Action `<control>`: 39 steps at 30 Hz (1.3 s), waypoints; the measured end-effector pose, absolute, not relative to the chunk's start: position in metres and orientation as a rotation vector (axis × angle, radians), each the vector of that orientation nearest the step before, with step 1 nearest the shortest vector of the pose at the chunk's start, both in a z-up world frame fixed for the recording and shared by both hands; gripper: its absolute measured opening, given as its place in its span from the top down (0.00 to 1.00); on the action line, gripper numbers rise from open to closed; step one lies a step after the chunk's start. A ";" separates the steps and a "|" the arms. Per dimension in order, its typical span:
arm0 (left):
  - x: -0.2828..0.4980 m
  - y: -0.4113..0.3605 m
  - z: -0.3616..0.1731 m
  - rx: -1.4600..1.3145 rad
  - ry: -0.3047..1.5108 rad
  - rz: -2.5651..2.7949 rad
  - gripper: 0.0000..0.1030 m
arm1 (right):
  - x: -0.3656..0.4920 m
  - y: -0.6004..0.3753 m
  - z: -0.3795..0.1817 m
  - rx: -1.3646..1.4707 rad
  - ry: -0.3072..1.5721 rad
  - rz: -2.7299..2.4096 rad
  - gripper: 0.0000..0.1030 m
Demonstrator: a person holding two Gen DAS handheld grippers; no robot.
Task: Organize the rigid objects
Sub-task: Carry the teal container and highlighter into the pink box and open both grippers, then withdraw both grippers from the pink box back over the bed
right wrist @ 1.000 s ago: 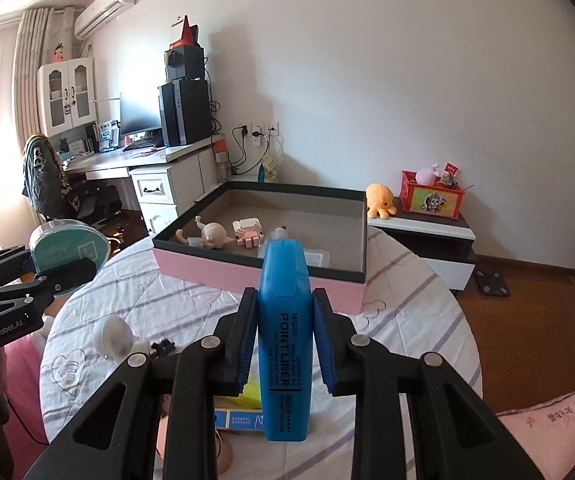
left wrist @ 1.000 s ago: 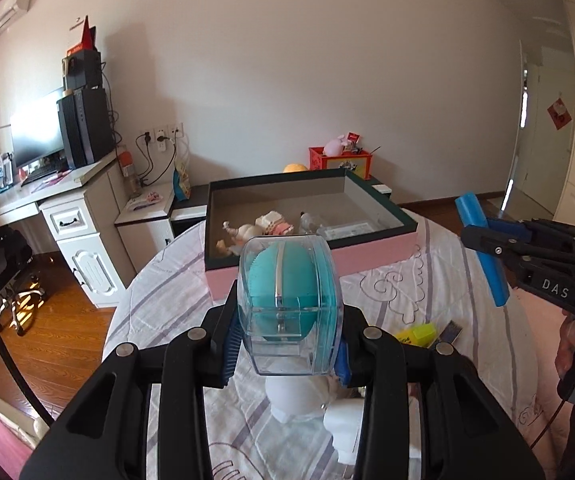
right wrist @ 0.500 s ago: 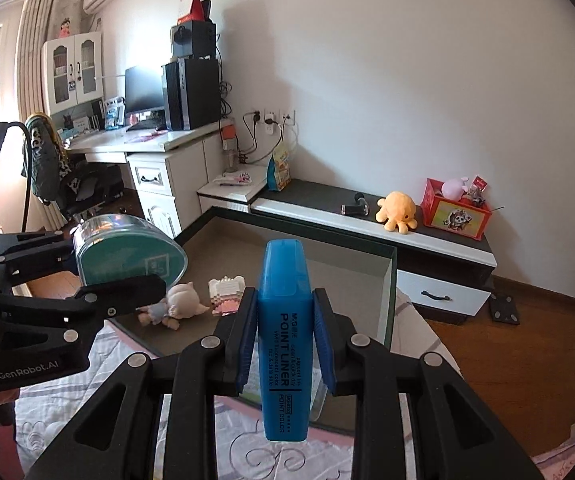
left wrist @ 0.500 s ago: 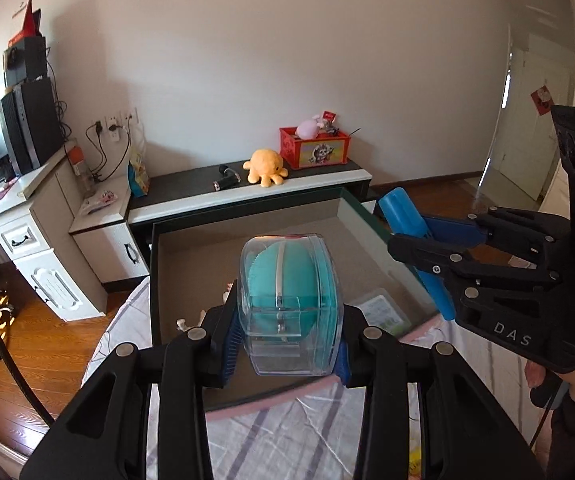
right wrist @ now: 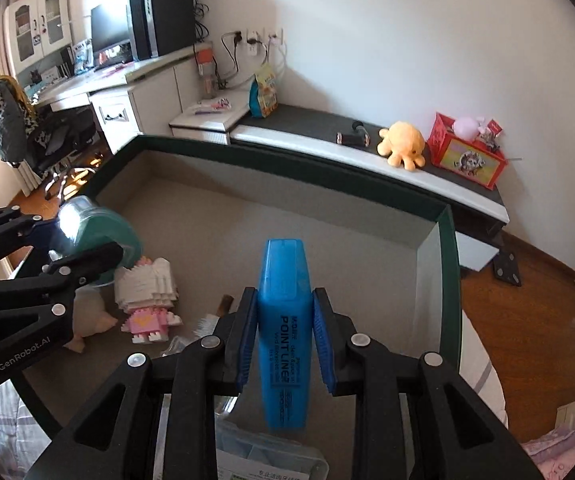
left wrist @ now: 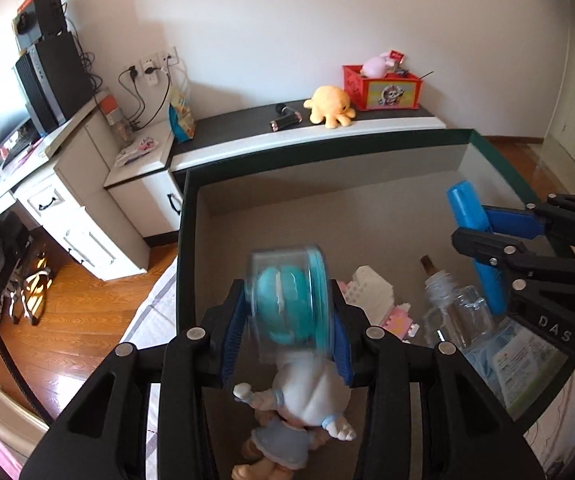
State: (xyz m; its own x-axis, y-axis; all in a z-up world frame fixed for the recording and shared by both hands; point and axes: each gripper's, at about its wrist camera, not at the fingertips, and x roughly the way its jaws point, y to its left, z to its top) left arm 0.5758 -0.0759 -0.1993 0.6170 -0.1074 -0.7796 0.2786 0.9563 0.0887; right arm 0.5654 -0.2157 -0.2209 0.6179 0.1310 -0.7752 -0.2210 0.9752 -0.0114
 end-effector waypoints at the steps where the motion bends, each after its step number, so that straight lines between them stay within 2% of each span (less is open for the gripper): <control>1: 0.575 -0.074 -0.198 0.194 0.875 -0.226 0.60 | 0.565 -0.215 -0.218 -0.109 0.878 0.198 0.73; 2: 0.574 -0.074 -0.196 0.191 0.865 -0.222 0.54 | 0.565 -0.215 -0.217 -0.108 0.876 0.188 0.72; 3: 0.572 -0.072 -0.194 0.196 0.852 -0.217 0.49 | 0.564 -0.216 -0.216 -0.105 0.875 0.174 0.68; 5: 0.565 -0.068 -0.188 0.202 0.827 -0.223 0.28 | 0.559 -0.218 -0.214 -0.082 0.863 0.181 0.58; 7: 0.551 -0.064 -0.178 0.200 0.796 -0.237 0.24 | 0.551 -0.223 -0.208 -0.056 0.839 0.167 0.47; 9: 0.534 -0.060 -0.165 0.193 0.758 -0.236 0.14 | 0.537 -0.226 -0.198 -0.029 0.810 0.175 0.39; 11: 0.512 -0.055 -0.150 0.185 0.701 -0.215 0.08 | 0.513 -0.229 -0.182 -0.004 0.767 0.173 0.21; 12: 0.499 -0.052 -0.142 0.178 0.669 -0.206 0.05 | 0.501 -0.229 -0.176 -0.002 0.742 0.160 0.16; 13: 0.485 -0.049 -0.134 0.171 0.641 -0.197 0.00 | 0.485 -0.228 -0.167 0.005 0.711 0.162 0.16; 17: 0.425 -0.036 -0.108 0.119 0.549 -0.187 0.00 | 0.422 -0.229 -0.142 0.047 0.620 0.145 0.11; 18: 0.410 -0.034 -0.104 0.109 0.541 -0.188 0.00 | 0.408 -0.227 -0.137 0.050 0.600 0.140 0.03; 19: 0.394 -0.032 -0.101 0.102 0.531 -0.182 0.00 | 0.391 -0.225 -0.132 0.055 0.576 0.137 0.00; 32: 0.210 -0.015 -0.080 0.065 0.417 -0.112 0.00 | 0.209 -0.191 -0.103 0.039 0.419 0.112 0.00; 39: 0.143 -0.012 -0.070 0.108 0.325 -0.051 0.00 | 0.142 -0.180 -0.094 0.022 0.356 0.078 0.00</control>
State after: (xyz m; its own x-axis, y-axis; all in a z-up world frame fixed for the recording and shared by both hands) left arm 0.1430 -0.0117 -0.0705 0.9466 -0.0325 -0.3209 0.0671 0.9930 0.0974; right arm 0.1420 -0.1797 -0.0943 0.9344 0.0802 -0.3471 -0.0724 0.9967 0.0353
